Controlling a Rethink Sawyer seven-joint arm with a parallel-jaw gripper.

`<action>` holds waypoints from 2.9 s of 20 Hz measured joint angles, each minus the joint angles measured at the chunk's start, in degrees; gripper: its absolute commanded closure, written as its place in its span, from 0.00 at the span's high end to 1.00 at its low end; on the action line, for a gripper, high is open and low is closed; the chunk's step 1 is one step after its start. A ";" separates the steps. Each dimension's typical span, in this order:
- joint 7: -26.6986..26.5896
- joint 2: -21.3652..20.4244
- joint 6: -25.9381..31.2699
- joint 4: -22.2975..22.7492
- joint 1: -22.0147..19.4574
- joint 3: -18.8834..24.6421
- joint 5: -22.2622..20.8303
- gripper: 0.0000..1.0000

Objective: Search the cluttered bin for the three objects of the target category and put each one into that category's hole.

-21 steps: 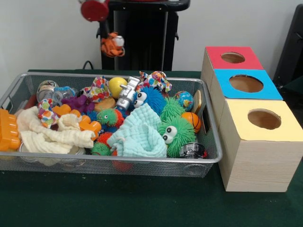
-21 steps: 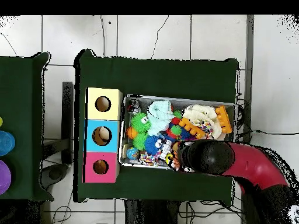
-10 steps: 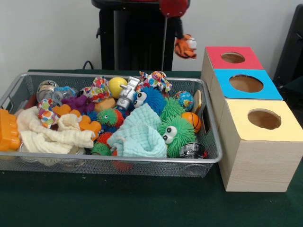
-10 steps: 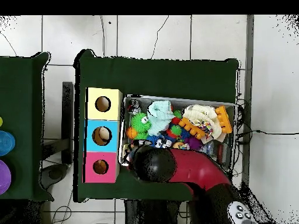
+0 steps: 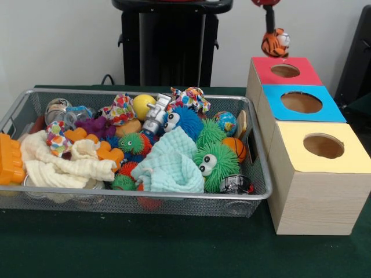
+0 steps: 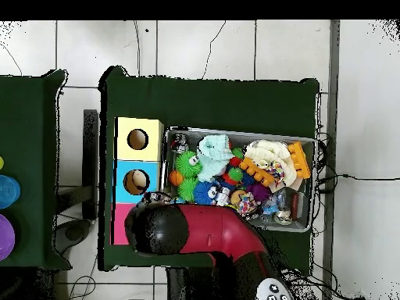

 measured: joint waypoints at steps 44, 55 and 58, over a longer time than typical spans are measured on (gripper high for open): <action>5.25 5.00 -14.00 8.26 11.84 -13.58 2.33 0.00; 11.32 11.20 -25.66 10.36 16.61 -13.51 4.44 0.00; 13.36 11.84 -27.04 10.31 17.56 -13.27 5.12 0.00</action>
